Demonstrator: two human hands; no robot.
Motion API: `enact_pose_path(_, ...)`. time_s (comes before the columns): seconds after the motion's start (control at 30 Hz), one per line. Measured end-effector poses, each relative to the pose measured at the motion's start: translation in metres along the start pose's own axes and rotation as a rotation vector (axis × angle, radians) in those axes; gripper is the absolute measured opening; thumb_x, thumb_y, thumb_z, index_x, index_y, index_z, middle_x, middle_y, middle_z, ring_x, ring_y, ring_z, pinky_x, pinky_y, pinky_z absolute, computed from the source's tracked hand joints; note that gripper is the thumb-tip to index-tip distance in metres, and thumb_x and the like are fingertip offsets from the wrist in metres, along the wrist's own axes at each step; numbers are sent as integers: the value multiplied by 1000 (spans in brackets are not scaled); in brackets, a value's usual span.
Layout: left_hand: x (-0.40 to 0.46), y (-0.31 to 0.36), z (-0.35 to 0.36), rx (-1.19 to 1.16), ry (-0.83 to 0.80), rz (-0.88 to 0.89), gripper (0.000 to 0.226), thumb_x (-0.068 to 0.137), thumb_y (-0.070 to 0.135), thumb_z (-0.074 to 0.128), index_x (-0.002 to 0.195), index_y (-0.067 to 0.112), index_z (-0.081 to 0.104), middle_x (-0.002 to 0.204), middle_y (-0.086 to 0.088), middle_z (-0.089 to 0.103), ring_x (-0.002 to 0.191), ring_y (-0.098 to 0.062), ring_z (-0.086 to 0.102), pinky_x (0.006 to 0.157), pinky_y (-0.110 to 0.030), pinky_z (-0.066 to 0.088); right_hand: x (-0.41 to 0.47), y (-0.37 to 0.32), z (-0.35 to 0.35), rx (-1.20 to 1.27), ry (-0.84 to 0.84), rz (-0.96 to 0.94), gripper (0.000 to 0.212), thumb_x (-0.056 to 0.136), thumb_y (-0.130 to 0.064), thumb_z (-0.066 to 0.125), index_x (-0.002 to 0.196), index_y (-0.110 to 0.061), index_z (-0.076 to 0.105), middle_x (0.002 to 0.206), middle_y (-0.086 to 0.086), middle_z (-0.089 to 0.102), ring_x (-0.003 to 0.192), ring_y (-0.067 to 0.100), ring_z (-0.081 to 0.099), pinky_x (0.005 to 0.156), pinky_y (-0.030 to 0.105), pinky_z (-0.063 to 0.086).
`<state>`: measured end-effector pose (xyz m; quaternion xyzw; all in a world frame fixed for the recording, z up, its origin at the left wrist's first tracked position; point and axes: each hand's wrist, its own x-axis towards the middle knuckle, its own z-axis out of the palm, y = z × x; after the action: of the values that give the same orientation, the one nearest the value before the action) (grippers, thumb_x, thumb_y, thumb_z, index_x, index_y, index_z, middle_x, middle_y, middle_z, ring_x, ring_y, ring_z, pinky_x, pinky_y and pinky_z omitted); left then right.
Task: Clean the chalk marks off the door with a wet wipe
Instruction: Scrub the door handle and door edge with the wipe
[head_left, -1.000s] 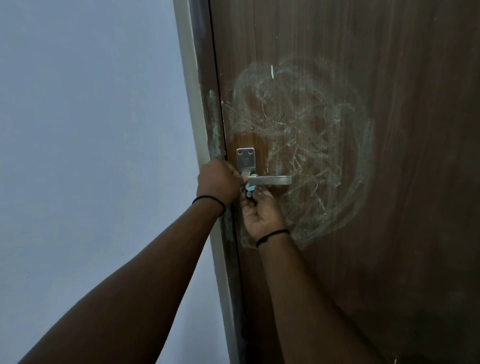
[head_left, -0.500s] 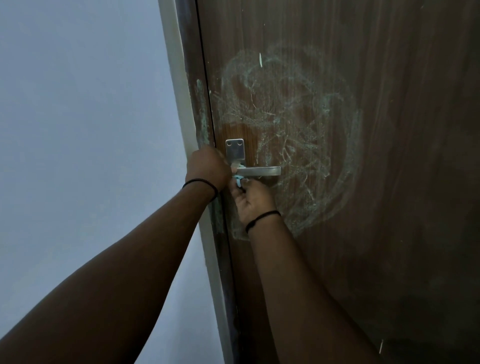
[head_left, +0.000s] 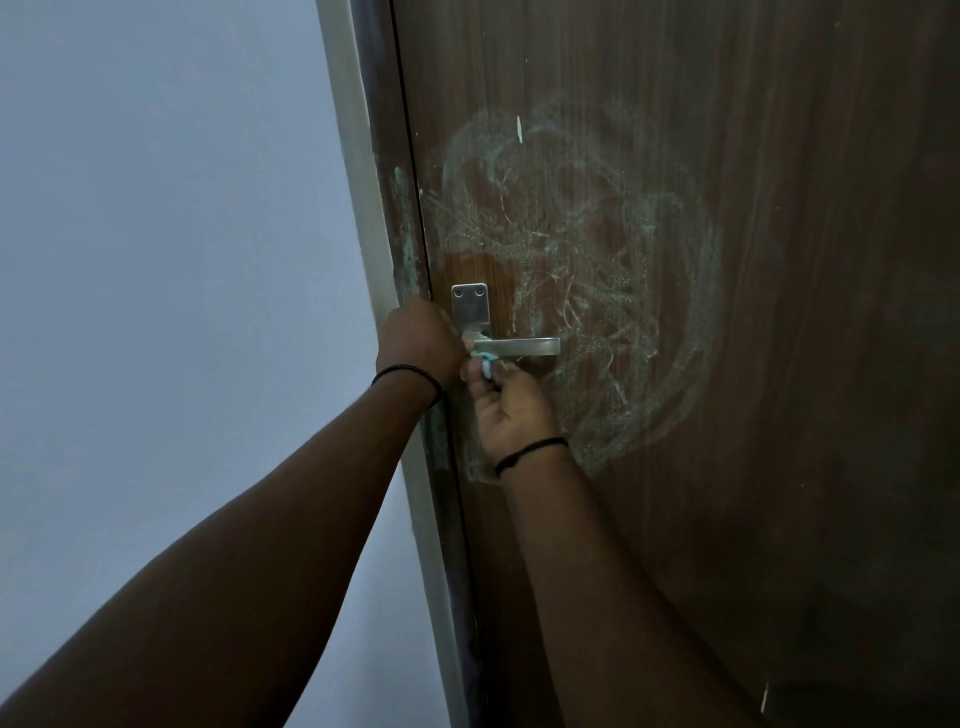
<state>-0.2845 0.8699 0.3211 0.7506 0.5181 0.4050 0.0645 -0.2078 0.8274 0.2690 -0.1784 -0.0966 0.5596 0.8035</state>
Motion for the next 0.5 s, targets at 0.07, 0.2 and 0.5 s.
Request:
enact_pose_path(0.07,-1,-1,0,-29,-27,-1,15,78,22,78,79,8,72,82,-9,73,76,-22,67,65,-27,49,0,-18,-14,59,34,-87,17,95,7,46,86,0,58,87,13,59,75,17,59,53,18,56)
enact_pose_path(0.2,-2,-1,2,-68,-22,-9,17,78,24,79,82,9,74,84,-9,74,79,-23,69,73,-31,56,-2,-31,-25,85,42,-154,13,95,5,50,89,-1,60,88,13,62,75,16,62,56,18,57)
enact_pose_path(0.5,-6,0,-4,-98,-64,-29,19,80,24,78,86,7,73,87,-11,74,82,-26,71,82,-41,59,4,-36,-27,-172,125,-202,19,95,0,51,111,0,61,99,13,65,76,14,62,68,23,56)
